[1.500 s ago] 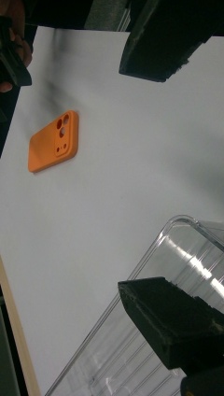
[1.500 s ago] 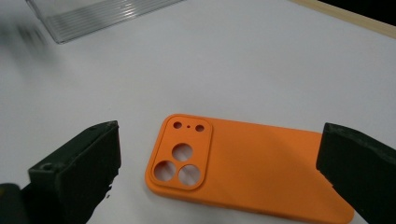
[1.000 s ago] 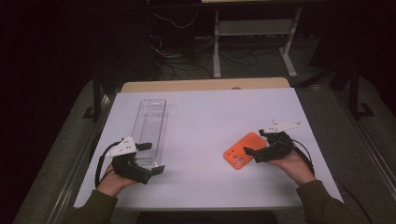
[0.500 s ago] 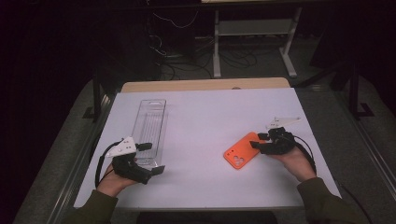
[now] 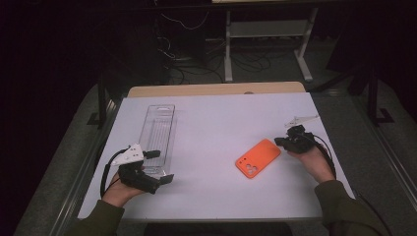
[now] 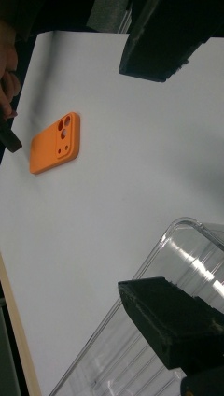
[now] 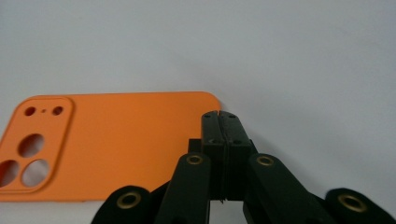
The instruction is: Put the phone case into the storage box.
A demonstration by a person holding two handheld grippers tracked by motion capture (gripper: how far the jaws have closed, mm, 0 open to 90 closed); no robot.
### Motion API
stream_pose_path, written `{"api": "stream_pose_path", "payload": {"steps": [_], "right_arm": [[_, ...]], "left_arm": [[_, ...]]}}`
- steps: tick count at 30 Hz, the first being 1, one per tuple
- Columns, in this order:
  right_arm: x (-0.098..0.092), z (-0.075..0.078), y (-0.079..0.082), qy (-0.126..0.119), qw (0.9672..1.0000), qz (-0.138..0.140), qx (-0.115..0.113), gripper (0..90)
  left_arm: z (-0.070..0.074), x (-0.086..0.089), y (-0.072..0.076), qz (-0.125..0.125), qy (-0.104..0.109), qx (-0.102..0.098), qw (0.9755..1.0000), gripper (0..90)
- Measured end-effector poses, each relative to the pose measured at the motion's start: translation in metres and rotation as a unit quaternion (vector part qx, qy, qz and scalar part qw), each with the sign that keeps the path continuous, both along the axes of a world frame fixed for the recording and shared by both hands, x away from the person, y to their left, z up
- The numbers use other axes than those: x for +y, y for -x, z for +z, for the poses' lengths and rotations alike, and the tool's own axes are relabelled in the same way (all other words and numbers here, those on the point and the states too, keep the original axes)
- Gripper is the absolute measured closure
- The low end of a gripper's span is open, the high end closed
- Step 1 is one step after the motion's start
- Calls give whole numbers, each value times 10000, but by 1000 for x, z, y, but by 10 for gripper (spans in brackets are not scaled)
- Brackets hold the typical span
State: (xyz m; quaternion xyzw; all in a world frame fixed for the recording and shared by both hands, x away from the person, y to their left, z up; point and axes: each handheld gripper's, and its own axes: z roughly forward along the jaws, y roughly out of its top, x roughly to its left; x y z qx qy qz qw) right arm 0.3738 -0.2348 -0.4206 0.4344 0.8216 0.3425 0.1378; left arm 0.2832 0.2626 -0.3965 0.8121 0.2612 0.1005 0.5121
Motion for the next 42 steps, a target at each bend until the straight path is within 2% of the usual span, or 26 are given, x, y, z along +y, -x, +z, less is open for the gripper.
{"api": "stream_pose_path", "payload": {"steps": [5,11,20,29,33,37,42], "right_arm": [[-7,-5,-8,4,9999,-79,84,884],[-13,-11,-10,114,9996,-98,227,885],[-17,-16,-9,180,9990,20,419,885],[-14,-19,-8,158,9980,128,604,885],[-13,-20,-8,186,9980,196,574,885],[-12,-19,-7,130,9975,232,649,885],[-3,-19,-5,162,9968,423,661,885]], "left_arm": [[0,0,0,19,0,9,10000,0],[1,0,0,2,-3,-3,10000,0],[1,1,1,13,19,-1,10000,0],[1,0,1,18,17,-1,10000,0],[1,1,1,14,-1,-5,10000,0],[1,0,1,12,-4,-11,10000,0],[1,0,1,-3,-6,-15,10000,0]]}}
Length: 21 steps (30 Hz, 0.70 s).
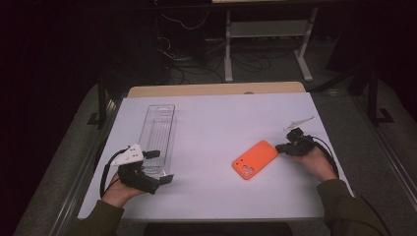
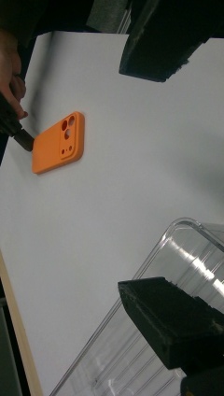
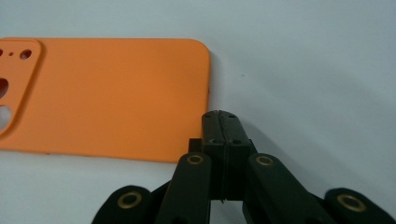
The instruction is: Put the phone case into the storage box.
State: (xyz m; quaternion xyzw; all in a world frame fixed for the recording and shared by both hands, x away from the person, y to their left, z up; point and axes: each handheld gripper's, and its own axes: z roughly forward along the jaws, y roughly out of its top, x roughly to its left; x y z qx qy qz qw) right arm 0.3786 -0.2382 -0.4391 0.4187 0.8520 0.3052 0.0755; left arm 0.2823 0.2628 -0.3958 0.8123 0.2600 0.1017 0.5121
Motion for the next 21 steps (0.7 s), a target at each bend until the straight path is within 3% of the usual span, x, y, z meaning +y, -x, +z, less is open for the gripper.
{"api": "stream_pose_path", "payload": {"steps": [11,21], "right_arm": [[20,1,6,-39,9991,413,37,886],[43,2,14,-112,9963,854,11,886]], "left_arm": [[0,0,0,0,-4,9,10000,0],[0,-1,1,-4,-11,2,10000,0]]}}
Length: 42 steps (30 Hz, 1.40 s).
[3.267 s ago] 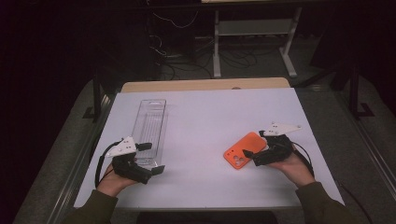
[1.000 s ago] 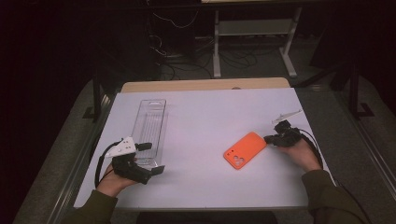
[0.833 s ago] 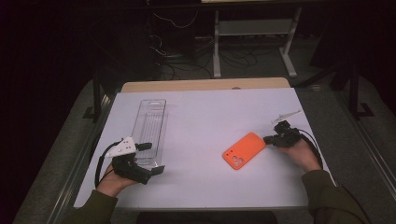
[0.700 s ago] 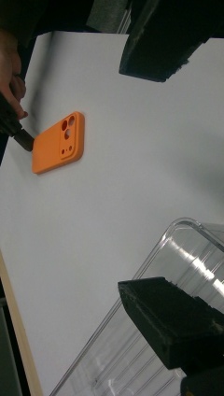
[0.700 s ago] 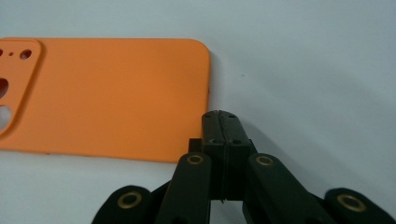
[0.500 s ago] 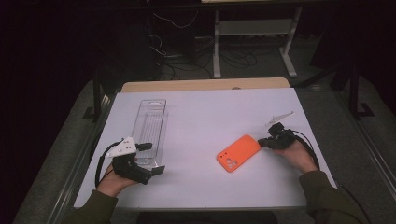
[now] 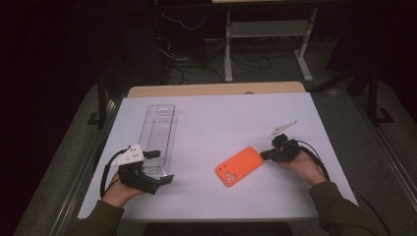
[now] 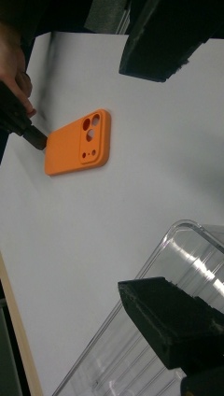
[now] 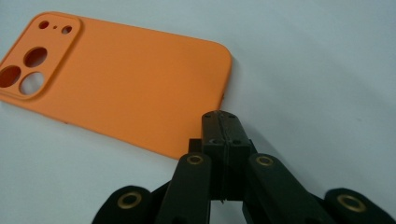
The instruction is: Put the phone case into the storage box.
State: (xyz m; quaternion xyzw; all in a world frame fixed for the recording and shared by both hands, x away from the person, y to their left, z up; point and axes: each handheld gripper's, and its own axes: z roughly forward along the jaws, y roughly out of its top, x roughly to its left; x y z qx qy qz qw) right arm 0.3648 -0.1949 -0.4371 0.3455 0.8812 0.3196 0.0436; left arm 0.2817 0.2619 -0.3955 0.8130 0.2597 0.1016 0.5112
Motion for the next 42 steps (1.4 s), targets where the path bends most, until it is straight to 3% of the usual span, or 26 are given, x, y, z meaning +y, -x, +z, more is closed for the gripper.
{"api": "stream_pose_path", "payload": {"steps": [21,29,32,33,37,42], "right_arm": [[52,2,17,-68,9965,833,-80,885],[61,2,21,-39,9961,882,-65,885],[56,6,20,-79,9968,765,-214,879],[55,9,21,-217,9974,653,-223,844],[46,18,25,-284,9984,264,-410,679],[35,25,35,-350,9966,-117,-739,438]], "left_arm": [[-1,-1,0,-29,4,-1,10000,0],[-1,-2,0,-37,-5,13,10000,0],[-1,-3,0,-24,20,38,10000,0],[-1,-2,0,-29,20,37,10000,0],[-1,-2,0,-39,7,14,10000,0],[-1,-2,0,-36,12,21,10000,0]]}}
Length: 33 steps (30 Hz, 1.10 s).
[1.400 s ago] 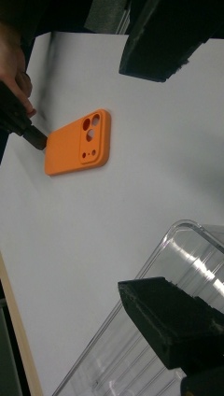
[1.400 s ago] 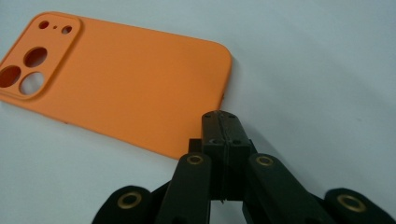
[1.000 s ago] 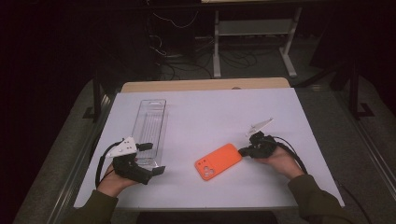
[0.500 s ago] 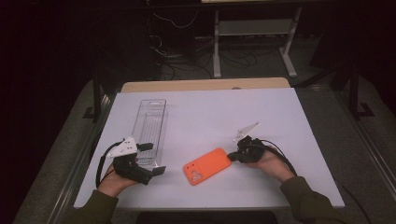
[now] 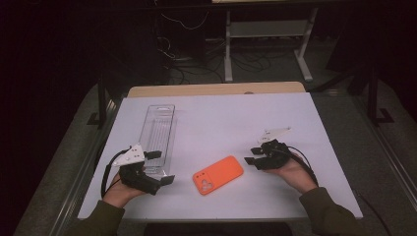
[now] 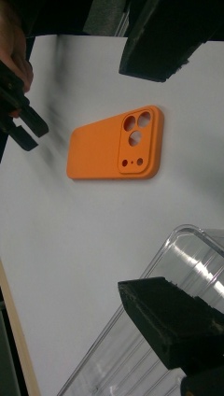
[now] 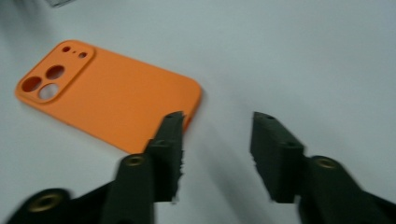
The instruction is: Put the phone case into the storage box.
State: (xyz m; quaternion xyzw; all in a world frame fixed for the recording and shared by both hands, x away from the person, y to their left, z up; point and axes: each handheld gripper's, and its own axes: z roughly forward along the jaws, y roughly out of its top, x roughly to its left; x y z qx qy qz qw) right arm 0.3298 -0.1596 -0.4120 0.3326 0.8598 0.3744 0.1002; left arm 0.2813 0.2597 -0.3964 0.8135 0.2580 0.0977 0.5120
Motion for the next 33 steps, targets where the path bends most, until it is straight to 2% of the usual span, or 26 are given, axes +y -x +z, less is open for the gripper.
{"api": "stream_pose_path", "payload": {"steps": [3,7,11,14,20,21,26,33], "right_arm": [[-8,0,6,-79,9996,-260,-67,312],[-16,0,17,-314,9981,-469,-255,150],[-22,1,29,-533,9953,-632,-495,59],[-24,-2,38,-642,9941,-667,-556,5],[-24,-8,48,-606,9936,-631,-715,0],[-25,-8,50,-642,9937,-635,-670,0],[-30,-10,51,-685,9934,-624,-679,0],[-33,-8,49,-661,9937,-588,-695,0]], "left_arm": [[0,0,0,-7,-8,-9,10000,0],[0,0,0,-14,6,-13,10000,0],[0,-1,0,-25,42,-37,10000,0],[0,-1,1,9,62,12,10000,0],[0,-1,1,-2,80,10,10000,0],[0,0,1,-23,33,5,10000,0],[1,0,1,-8,51,4,10000,0],[1,-3,-1,-71,63,-14,10000,0]]}}
